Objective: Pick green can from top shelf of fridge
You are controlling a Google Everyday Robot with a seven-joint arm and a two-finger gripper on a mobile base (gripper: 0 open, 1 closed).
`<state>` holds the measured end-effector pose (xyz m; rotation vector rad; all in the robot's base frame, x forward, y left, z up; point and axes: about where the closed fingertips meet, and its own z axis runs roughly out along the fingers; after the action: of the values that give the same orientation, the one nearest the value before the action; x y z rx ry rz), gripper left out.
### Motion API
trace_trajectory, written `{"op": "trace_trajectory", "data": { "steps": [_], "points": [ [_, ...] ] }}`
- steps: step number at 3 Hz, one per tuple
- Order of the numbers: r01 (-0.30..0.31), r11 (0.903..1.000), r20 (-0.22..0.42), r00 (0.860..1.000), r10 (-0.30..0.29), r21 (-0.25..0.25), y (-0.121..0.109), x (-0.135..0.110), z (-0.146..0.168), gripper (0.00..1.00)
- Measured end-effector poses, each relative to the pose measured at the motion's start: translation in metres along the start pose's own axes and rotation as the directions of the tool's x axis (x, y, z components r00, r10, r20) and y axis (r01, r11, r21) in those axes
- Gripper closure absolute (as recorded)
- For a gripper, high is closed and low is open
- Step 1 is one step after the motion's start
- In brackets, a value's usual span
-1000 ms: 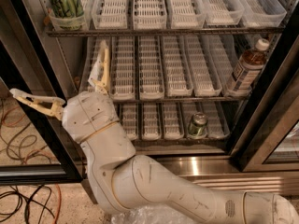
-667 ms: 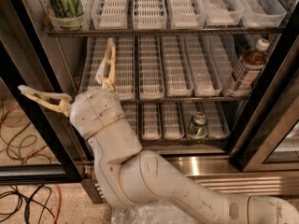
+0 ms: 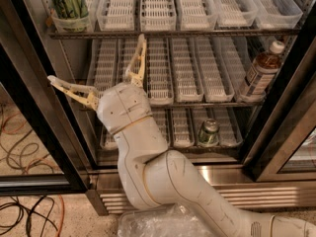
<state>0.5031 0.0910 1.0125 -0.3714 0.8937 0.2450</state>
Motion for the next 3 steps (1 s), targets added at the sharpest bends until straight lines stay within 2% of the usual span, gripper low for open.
{"op": "trace_trajectory", "data": {
  "steps": [1, 3],
  "points": [
    [-0.001, 1.0, -0.001, 1.0, 0.001, 0.003, 0.0, 0.0, -0.001, 0.0],
    [-0.004, 0.9999, 0.051, 0.999, 0.005, -0.012, 0.009, -0.004, 0.02, 0.0]
  ]
}}
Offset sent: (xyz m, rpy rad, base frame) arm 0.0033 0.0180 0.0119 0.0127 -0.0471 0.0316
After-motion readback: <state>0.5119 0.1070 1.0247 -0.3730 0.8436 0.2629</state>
